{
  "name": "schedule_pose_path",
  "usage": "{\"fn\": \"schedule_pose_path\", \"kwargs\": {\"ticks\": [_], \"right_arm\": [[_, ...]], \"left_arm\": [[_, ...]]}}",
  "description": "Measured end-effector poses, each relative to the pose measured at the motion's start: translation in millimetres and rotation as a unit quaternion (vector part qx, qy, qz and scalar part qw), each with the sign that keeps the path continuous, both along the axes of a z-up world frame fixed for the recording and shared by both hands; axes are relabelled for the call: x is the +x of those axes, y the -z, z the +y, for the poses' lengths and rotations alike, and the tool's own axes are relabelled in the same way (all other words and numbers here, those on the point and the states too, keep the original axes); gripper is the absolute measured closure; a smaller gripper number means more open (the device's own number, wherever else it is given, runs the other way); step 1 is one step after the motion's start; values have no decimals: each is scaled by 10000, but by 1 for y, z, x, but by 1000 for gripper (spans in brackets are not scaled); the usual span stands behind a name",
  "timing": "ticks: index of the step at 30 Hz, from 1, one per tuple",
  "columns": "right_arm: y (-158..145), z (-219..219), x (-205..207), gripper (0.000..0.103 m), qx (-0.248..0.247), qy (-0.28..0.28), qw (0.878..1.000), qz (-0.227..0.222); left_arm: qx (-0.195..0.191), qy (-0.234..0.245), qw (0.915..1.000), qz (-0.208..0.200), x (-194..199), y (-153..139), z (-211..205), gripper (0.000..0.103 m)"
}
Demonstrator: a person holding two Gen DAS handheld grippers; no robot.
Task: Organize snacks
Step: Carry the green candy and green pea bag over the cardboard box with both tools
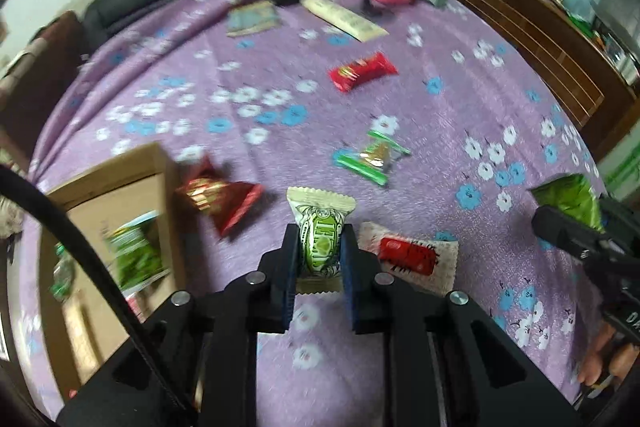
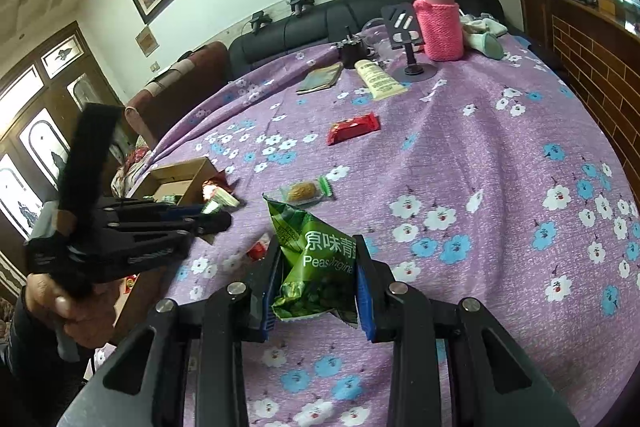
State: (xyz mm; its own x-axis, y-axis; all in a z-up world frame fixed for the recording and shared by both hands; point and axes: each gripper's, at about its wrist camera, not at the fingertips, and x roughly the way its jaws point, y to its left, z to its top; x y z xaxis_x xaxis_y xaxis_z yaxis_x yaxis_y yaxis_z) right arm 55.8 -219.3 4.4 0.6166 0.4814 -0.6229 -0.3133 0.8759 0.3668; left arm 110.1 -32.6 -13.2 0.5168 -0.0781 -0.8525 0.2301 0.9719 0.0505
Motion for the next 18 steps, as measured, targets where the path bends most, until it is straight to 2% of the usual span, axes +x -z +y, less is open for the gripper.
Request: {"fn": "schedule_pose_path", "kwargs": {"ticks": [6,18], "right_arm": [[-4,20,-1,71,-54,-204,9998,-25],[-15,75,1,72,-147,-700,9974,-98]], "left_arm": [[172,-558,9973,-437,-22,-18,23,82],[258,-1313,9892,-592,-41,-18,76,82]]}}
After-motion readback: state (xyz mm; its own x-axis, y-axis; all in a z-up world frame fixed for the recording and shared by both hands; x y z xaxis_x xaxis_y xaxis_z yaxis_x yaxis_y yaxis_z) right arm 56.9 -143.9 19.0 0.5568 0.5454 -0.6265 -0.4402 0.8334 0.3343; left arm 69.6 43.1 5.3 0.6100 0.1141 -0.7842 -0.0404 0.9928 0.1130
